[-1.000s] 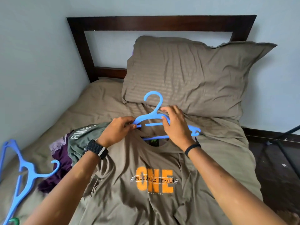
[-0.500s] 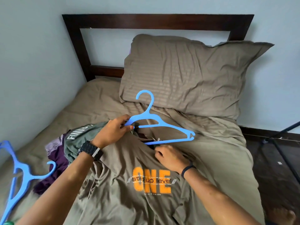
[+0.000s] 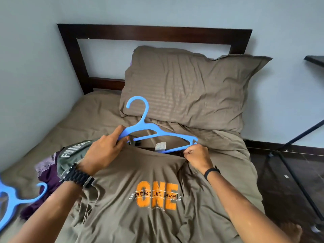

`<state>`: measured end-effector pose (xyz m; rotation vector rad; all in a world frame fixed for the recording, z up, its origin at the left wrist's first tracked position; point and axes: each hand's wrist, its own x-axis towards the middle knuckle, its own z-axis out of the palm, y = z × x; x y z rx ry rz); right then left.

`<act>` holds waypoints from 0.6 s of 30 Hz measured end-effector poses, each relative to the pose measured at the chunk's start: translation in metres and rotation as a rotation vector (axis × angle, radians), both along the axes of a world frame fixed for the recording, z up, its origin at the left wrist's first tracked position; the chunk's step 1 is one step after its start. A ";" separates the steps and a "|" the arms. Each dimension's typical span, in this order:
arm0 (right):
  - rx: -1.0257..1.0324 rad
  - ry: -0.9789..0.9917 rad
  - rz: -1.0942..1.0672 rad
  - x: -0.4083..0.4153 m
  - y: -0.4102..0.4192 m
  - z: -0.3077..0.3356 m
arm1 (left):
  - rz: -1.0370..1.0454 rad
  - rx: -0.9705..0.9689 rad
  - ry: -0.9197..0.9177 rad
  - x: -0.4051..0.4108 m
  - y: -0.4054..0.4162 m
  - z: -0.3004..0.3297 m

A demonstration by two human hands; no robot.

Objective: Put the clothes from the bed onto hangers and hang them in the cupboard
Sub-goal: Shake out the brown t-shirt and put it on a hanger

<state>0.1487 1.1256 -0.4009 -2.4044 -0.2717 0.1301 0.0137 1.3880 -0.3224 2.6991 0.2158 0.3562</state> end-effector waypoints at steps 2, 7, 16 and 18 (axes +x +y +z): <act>0.069 0.010 -0.066 0.001 0.001 0.003 | -0.033 -0.026 -0.009 -0.006 0.006 0.004; 0.208 0.103 -0.215 0.008 0.002 0.015 | -0.152 -0.071 -0.009 -0.016 0.008 0.021; 0.378 0.235 -0.302 0.015 -0.001 0.022 | -0.235 0.019 -0.003 -0.028 -0.001 0.051; 0.386 0.246 -0.264 0.016 0.000 0.025 | -0.217 0.052 0.027 -0.028 0.002 0.052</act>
